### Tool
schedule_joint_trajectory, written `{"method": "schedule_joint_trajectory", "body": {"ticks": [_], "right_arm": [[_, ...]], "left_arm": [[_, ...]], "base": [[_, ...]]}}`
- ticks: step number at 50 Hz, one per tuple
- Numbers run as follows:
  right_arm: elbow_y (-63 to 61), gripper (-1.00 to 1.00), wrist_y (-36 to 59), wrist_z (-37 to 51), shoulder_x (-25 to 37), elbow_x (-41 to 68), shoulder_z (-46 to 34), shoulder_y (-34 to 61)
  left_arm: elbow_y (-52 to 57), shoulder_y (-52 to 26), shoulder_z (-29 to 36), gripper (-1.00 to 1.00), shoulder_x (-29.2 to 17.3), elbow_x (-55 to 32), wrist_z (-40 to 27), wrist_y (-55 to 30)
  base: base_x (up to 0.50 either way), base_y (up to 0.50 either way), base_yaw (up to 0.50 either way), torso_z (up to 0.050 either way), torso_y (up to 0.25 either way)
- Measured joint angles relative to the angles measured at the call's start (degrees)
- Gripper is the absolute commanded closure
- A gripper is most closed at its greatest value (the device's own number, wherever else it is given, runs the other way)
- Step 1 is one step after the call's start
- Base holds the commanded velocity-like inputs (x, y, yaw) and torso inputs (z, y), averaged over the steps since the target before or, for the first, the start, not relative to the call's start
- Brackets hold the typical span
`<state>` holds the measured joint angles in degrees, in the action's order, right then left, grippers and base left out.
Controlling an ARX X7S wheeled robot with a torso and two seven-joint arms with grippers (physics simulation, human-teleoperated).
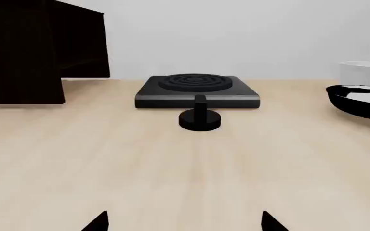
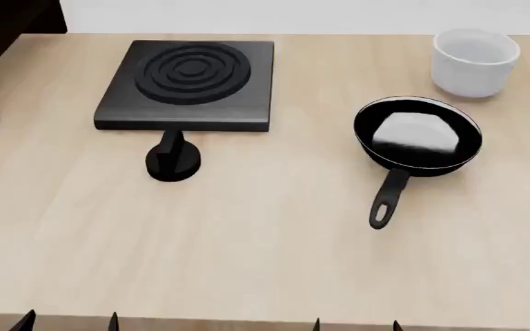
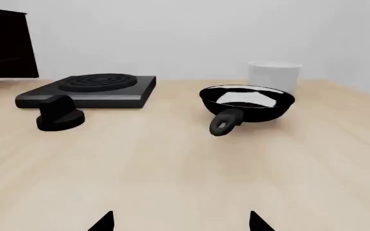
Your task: Put the frying pan on the cabinet shelf.
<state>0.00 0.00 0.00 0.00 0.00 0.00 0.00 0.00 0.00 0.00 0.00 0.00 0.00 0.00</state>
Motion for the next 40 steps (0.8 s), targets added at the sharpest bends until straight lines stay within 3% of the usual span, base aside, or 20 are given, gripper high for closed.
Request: {"method": "schedule_joint_trajectory", "body": {"ticks": [40], "right_arm": [[-0.1, -1.00, 0.4, 4.5, 3.8, 4.3, -5.5, -0.1]], "left_arm": [[3.2, 1.0, 5.1, -1.00, -4.3, -5.2, -4.0, 0.2]], "base": [[0.00, 0.00, 0.00, 0.000, 0.000]]}}
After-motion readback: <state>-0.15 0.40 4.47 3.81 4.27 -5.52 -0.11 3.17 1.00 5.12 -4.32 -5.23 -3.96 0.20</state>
